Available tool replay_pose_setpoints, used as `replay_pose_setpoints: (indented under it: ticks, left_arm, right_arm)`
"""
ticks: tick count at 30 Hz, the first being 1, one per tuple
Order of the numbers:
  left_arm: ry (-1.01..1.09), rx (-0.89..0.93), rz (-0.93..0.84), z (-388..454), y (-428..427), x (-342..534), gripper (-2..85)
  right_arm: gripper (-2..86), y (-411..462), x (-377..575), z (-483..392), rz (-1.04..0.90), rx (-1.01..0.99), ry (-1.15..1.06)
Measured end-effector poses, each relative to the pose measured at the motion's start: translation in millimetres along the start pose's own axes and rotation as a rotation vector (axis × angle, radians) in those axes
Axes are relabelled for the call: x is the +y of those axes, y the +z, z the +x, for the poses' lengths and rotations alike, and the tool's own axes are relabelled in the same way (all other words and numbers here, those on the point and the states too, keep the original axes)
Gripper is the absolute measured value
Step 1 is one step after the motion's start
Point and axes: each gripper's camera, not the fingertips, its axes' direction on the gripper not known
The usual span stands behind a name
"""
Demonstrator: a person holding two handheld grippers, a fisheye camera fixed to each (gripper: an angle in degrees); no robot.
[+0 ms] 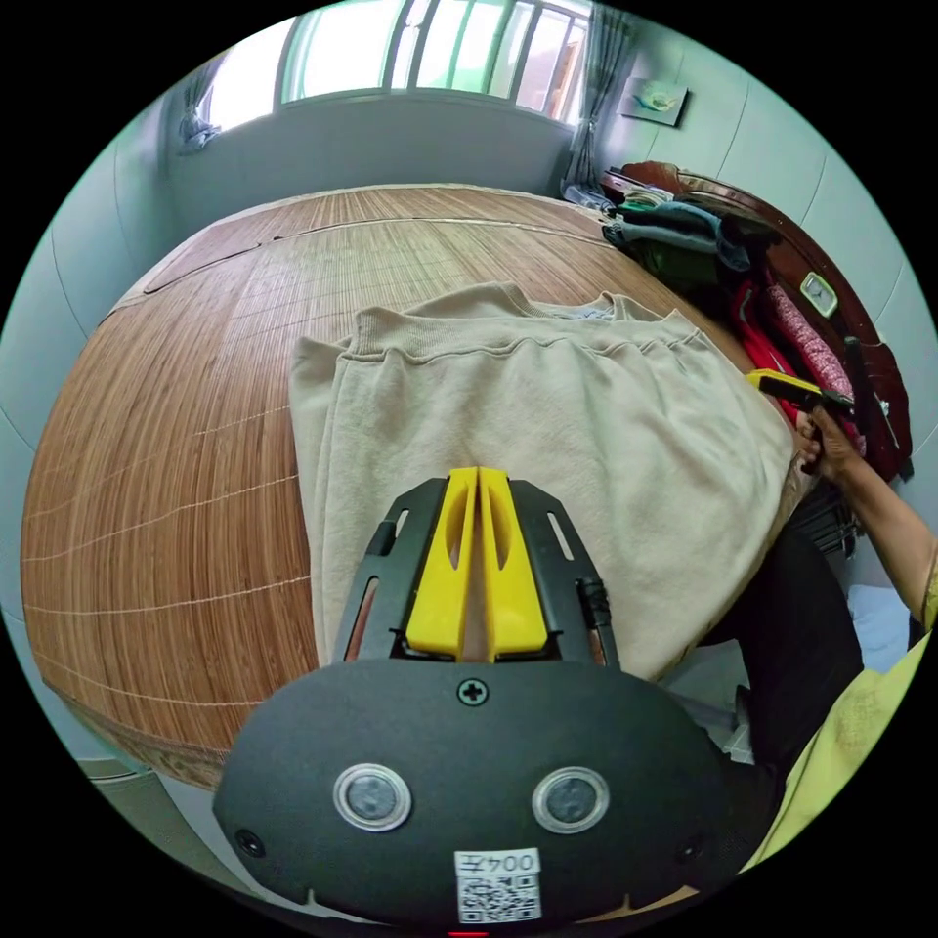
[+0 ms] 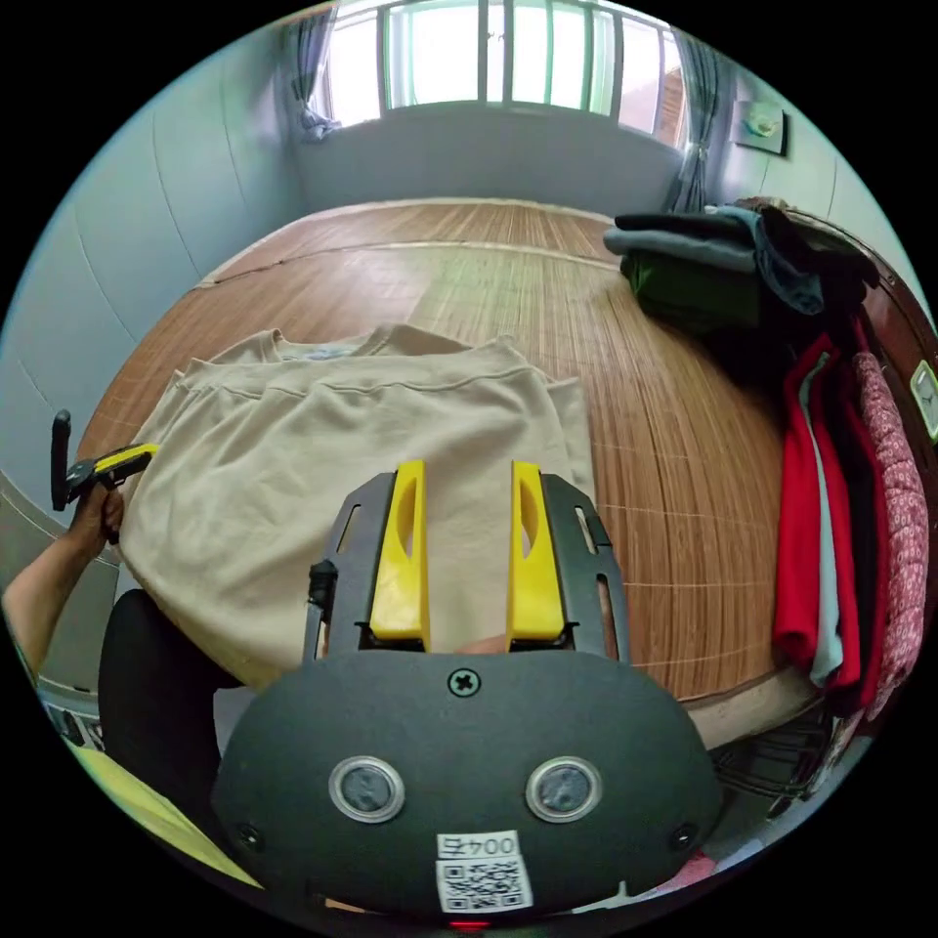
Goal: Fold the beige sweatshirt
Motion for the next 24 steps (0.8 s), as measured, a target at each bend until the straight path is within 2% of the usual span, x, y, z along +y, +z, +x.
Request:
replay_pose_setpoints:
  ticks: [2, 8, 18, 21, 24]
  left_arm:
    - [-0.028, 0.041, -0.002, -9.0, 0.1, -2.4, 0.8]
    - [-0.113, 0.155, -0.012, -35.8, 4.0, -11.4, 0.7]
    - [-0.122, 0.169, -0.022, -39.1, -5.6, -31.2, 0.4]
    - [-0.091, 0.163, 0.083, -37.9, -31.5, -50.4, 0.4]
    - [-0.085, 0.074, 0.150, -51.2, -46.1, -77.7, 0.7]
  right_arm:
    - [13.1, 34.7, 2.1, 15.1, -0.169, -0.006, 0.033]
    - [12.9, 24.9, 39.1, 22.9, -0.009, -0.020, 0.099]
    - [12.8, 18.3, 58.6, 32.7, 0.039, -0.011, 0.097]
    - [12.8, 17.4, 60.2, 35.4, 0.042, 0.000, 0.092]
    - [12.8, 16.5, 60.4, 41.4, 0.045, -0.005, 0.095]
